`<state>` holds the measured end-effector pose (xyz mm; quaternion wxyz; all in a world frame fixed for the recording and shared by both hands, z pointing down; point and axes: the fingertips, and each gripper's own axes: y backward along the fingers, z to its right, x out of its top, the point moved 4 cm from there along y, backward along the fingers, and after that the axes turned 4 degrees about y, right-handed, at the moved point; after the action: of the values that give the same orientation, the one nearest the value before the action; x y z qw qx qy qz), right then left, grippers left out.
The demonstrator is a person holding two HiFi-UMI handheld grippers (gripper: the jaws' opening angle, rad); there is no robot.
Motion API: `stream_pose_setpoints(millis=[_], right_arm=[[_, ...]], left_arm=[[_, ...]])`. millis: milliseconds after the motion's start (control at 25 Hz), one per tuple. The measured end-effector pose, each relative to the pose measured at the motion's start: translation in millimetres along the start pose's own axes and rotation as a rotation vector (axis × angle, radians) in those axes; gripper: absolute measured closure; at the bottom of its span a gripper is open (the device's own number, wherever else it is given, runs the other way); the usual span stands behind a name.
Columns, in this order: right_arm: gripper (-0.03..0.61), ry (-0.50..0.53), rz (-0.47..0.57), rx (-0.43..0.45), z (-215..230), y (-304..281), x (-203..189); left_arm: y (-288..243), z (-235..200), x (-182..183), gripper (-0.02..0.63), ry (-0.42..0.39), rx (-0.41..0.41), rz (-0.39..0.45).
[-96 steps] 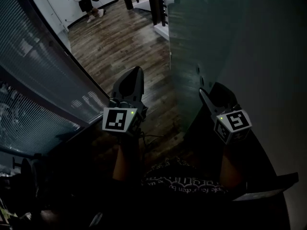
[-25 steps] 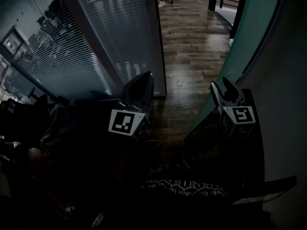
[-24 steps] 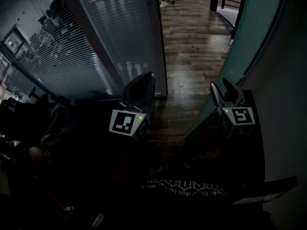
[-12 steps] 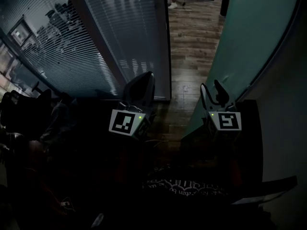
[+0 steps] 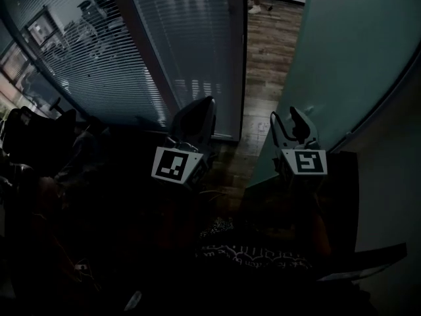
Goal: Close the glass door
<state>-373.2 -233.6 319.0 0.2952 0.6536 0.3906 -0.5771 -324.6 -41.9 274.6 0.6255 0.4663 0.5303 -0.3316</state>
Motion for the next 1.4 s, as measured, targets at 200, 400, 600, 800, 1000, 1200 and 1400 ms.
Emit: stream_pose_setpoints(millis=[200, 400, 600, 800, 1000, 1200, 1400], right_arm=[[0.385, 0.011, -0.003, 0.012, -3, -28, 0], [0.385, -0.002, 0.001, 0.007, -1, -55, 1], [0.385, -0.005, -0.010, -0.013, -2, -82, 4], [0.385, -0.006, -0.013, -0.046, 1, -97, 27], [0.385, -0.003, -0.014, -0.070, 8, -125, 30], [0.385, 0.011, -0.024, -0.098, 8, -155, 27], [0.385, 0.029, -0.037, -0.111, 11, -190, 37]], left_arm=[[-5, -24, -7, 0.612, 0.002, 0.039, -0.005], [-22, -45, -14, 0.612, -0.008, 0.039, -0.011], [-47, -73, -10, 0.612, -0.008, 0.024, 0.003], [-72, -94, 10, 0.612, -0.001, -0.008, 0.014], [-104, -120, 13, 0.612, -0.002, -0.038, 0.029], [-125, -144, 4, 0.612, 0.001, -0.069, 0.030], [-143, -169, 0, 0.612, 0.014, -0.077, 0.020]])
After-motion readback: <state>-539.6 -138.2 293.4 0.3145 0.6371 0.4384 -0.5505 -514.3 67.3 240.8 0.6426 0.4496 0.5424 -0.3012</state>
